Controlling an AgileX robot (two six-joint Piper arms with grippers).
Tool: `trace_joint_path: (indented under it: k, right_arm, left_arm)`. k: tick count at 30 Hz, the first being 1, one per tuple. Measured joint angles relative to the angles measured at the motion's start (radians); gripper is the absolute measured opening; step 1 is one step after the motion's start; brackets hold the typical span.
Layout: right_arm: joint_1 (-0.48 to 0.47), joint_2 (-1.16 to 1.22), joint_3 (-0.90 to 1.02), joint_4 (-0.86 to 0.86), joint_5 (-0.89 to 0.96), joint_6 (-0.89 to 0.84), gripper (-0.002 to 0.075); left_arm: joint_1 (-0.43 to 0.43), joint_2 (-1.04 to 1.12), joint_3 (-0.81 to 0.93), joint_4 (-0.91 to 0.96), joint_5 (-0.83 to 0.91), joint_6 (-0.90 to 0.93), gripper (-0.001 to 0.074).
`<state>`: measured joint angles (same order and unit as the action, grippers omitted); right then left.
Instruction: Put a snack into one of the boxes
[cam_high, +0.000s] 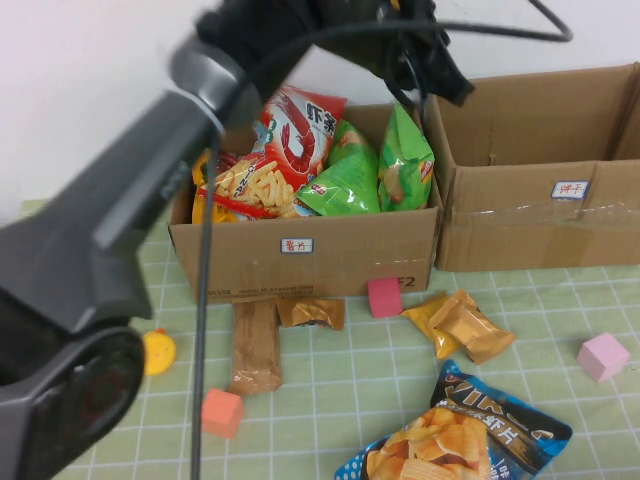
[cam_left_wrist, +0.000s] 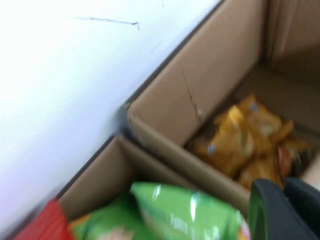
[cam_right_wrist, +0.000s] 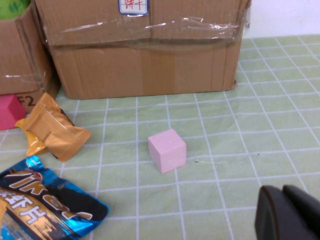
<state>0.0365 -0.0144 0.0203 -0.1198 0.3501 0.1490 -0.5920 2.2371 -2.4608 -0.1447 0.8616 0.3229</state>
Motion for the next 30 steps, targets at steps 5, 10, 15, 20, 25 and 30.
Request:
trace_joint_path:
  k: [5, 10, 15, 20, 25, 30]
  right_arm:
    - [0.000, 0.000, 0.000, 0.000, 0.000, 0.000, -0.0002]
    - [0.000, 0.000, 0.000, 0.000, 0.000, 0.000, -0.0002]
    - [0.000, 0.000, 0.000, 0.000, 0.000, 0.000, -0.0002]
    - [0.000, 0.000, 0.000, 0.000, 0.000, 0.000, -0.0002]
    - [0.000, 0.000, 0.000, 0.000, 0.000, 0.000, -0.0002]
    - [0.000, 0.000, 0.000, 0.000, 0.000, 0.000, -0.0002]
  left_arm:
    - [-0.018, -0.083, -0.003, 0.020, 0.236, 0.071, 0.0005]
    - [-0.067, -0.140, 0.025, -0.002, 0.360, 0.145, 0.0000]
    - [-0.105, -0.222, 0.057, -0.030, 0.375, 0.161, 0.0000]
    - [-0.108, -0.318, 0.147, -0.005, 0.366, 0.152, 0.0000]
    - [-0.108, -0.458, 0.333, 0.081, 0.320, 0.105, 0.0000]
    - [-0.108, -0.641, 0.589, 0.152, 0.248, -0.046, 0.0000]
